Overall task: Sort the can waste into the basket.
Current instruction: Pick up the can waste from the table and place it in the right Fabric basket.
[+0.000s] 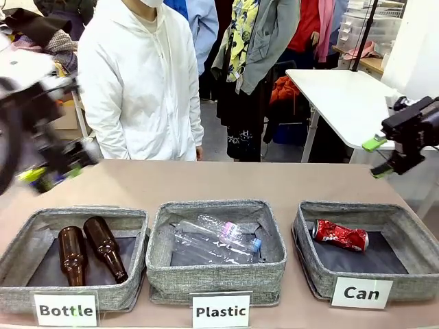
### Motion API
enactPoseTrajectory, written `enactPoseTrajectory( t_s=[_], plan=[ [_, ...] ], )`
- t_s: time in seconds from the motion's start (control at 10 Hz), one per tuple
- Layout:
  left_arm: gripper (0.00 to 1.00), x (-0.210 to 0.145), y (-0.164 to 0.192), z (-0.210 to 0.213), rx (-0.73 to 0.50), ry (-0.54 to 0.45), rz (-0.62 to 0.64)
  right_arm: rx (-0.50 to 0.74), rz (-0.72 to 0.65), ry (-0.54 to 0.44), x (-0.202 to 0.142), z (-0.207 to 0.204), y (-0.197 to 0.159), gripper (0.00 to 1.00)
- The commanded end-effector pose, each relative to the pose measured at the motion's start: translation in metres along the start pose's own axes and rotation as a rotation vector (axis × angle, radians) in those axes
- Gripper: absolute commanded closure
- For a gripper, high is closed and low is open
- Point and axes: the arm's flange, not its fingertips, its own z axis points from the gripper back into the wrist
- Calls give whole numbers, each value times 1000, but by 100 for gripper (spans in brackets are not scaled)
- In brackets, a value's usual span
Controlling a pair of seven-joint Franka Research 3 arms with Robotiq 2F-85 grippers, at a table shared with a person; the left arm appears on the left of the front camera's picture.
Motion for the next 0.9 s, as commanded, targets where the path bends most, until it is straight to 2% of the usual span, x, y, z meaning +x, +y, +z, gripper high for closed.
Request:
enactPoseTrajectory(
  t_s=[0.0, 0.2, 0.4, 0.6, 0.7, 0.8],
  plan=[
    [61, 97, 14, -3, 79, -33, -173, -33, -71, -72, -44, 31, -2, 0],
    [61, 200, -3, -23, 98, -75, -354, -52, -103, -201, -89, 59, -17, 0],
    [61, 293, -37, -64, 33, -127, -521, -27, -152, -347, -127, 89, -42, 0],
    [61, 359, -75, -108, -73, -73, -680, 8, -182, -461, -162, 109, -62, 0],
    [61, 385, -97, -133, -176, -45, -763, 12, -199, -516, -182, 118, -69, 0],
    [61, 403, -117, -152, -221, -28, -818, 4, -222, -533, -196, 121, -75, 0]
  ],
)
